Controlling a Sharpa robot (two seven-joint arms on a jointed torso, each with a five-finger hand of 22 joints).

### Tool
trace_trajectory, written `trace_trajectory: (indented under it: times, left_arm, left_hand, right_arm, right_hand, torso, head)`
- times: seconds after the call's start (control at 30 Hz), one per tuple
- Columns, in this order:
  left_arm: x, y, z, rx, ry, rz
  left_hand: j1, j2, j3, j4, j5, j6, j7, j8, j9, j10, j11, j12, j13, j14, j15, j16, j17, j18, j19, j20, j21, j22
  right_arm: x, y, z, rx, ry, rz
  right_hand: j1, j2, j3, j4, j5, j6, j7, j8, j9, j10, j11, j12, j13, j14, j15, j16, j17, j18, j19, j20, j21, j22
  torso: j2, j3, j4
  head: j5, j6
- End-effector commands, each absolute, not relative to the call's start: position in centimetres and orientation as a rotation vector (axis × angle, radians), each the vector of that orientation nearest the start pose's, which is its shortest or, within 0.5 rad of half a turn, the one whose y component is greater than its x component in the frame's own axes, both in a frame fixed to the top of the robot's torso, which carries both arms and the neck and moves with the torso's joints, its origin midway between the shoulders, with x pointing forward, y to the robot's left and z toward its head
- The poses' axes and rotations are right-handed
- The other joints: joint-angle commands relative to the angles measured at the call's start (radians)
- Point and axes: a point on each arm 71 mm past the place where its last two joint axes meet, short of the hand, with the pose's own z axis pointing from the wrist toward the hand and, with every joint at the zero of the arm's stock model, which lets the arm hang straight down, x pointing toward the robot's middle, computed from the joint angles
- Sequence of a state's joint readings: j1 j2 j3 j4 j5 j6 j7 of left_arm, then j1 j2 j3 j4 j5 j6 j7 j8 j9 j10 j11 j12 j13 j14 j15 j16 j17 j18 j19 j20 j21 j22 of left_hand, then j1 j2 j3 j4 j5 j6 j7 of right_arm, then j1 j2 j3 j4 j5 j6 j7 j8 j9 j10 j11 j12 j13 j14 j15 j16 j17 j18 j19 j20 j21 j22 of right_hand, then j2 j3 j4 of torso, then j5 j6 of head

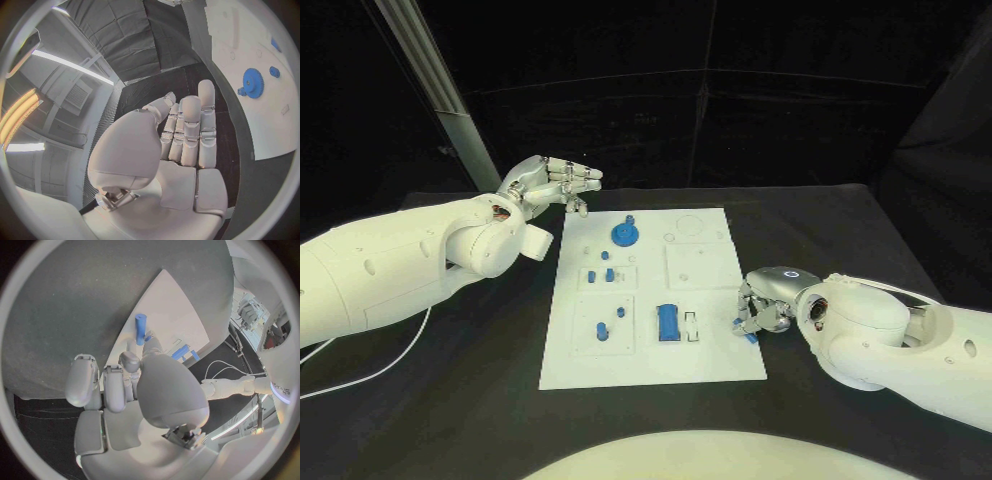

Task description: Assemble the parts on the task board

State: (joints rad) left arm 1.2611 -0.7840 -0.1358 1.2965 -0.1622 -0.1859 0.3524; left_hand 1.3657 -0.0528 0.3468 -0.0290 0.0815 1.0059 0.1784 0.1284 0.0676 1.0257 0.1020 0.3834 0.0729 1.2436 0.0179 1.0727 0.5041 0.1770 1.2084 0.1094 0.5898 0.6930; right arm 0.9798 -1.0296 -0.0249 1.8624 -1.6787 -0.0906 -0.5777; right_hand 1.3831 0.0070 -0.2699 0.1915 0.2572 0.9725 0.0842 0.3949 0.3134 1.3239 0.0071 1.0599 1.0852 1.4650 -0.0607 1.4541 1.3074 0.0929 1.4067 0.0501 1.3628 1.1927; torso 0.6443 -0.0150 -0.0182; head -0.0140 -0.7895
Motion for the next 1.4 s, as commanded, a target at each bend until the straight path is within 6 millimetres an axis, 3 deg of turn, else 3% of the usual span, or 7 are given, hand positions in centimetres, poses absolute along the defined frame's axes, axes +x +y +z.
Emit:
trace_trajectory:
  times: [0.03, 0.67, 0.83, 0.97, 1.4]
  left_arm:
    - [52.52, 24.09, -19.34, -0.920, 1.555, -1.410]
    - [52.55, 24.10, -19.38, -0.921, 1.556, -1.409]
    - [52.56, 24.10, -19.40, -0.921, 1.556, -1.409]
    - [52.57, 24.08, -19.41, -0.921, 1.556, -1.409]
    - [52.59, 24.02, -19.43, -0.921, 1.557, -1.409]
  left_hand:
    - [0.008, 0.003, 0.005, 0.000, 0.002, -0.004, -0.001, 0.006, 0.000, -0.006, 0.001, 0.003, -0.002, -0.007, -0.002, -0.006, -0.001, 0.006, 0.000, 0.005, -0.005, -0.001]
    - [0.007, 0.003, 0.007, -0.001, 0.002, -0.005, -0.001, 0.007, 0.000, -0.007, 0.001, 0.004, -0.002, -0.008, -0.002, -0.006, -0.003, 0.006, 0.000, 0.005, -0.006, -0.002]
    - [0.007, 0.003, 0.007, -0.001, 0.002, -0.005, -0.001, 0.007, 0.000, -0.007, 0.001, 0.004, -0.002, -0.008, -0.002, -0.006, -0.003, 0.006, 0.000, 0.005, -0.006, -0.002]
    - [0.007, 0.003, 0.007, -0.001, 0.002, -0.005, -0.001, 0.007, 0.000, -0.007, 0.001, 0.004, -0.002, -0.008, -0.002, -0.006, -0.003, 0.006, 0.000, 0.005, -0.006, -0.002]
    - [0.007, 0.003, 0.009, -0.001, 0.002, -0.005, -0.001, 0.008, 0.000, -0.007, 0.001, 0.004, -0.002, -0.008, -0.002, -0.007, -0.004, 0.006, 0.001, 0.005, -0.006, -0.002]
  right_arm:
    - [37.70, -21.42, -25.39, -0.227, 2.030, 0.216]
    - [37.20, -21.43, -25.14, -0.251, 2.035, 0.205]
    - [37.08, -21.38, -25.19, -0.266, 2.048, 0.199]
    - [37.02, -21.31, -25.26, -0.278, 2.059, 0.194]
    - [37.07, -20.93, -25.59, -0.309, 2.087, 0.182]
  right_hand:
    - [-0.003, -0.002, -0.007, 0.001, -0.006, -0.004, 0.003, -0.002, 0.003, -0.005, 0.001, -0.004, -0.001, 0.066, -0.001, -0.007, 0.067, -0.015, -0.006, -0.003, -0.001, -0.001]
    - [-0.062, -0.011, -0.034, 0.047, -0.021, -0.008, 0.001, -0.003, 0.023, -0.007, 0.000, -0.005, 0.001, 0.065, -0.001, -0.013, 0.062, -0.014, -0.008, -0.002, -0.006, -0.005]
    - [0.002, 0.012, -0.006, 0.018, 0.021, 0.005, -0.005, 0.004, 0.035, -0.006, -0.006, -0.004, 0.003, 0.065, -0.005, -0.012, 0.064, -0.015, -0.006, -0.005, -0.004, -0.001]
    - [0.045, 0.035, 0.020, -0.005, 0.000, 0.013, -0.009, 0.003, 0.039, -0.005, -0.010, -0.007, 0.003, 0.066, -0.009, -0.011, 0.067, -0.016, -0.003, -0.008, -0.002, 0.004]
    - [0.091, 0.063, 0.064, -0.031, -0.039, 0.033, -0.013, -0.029, 0.031, -0.006, -0.015, -0.024, -0.008, 0.067, -0.013, -0.010, 0.071, -0.017, -0.001, -0.013, 0.000, 0.010]
  torso:
    - [0.001, 0.0005, -0.0004]
    - [0.001, 0.0000, 0.0007]
    - [0.001, 0.0002, -0.0002]
    - [0.001, -0.0002, 0.0012]
    - [0.001, -0.0003, 0.0011]
  head:
    - [-0.002, 0.001]
    - [-0.006, 0.001]
    - [-0.006, 0.000]
    - [-0.008, 0.001]
    - [-0.007, 0.001]
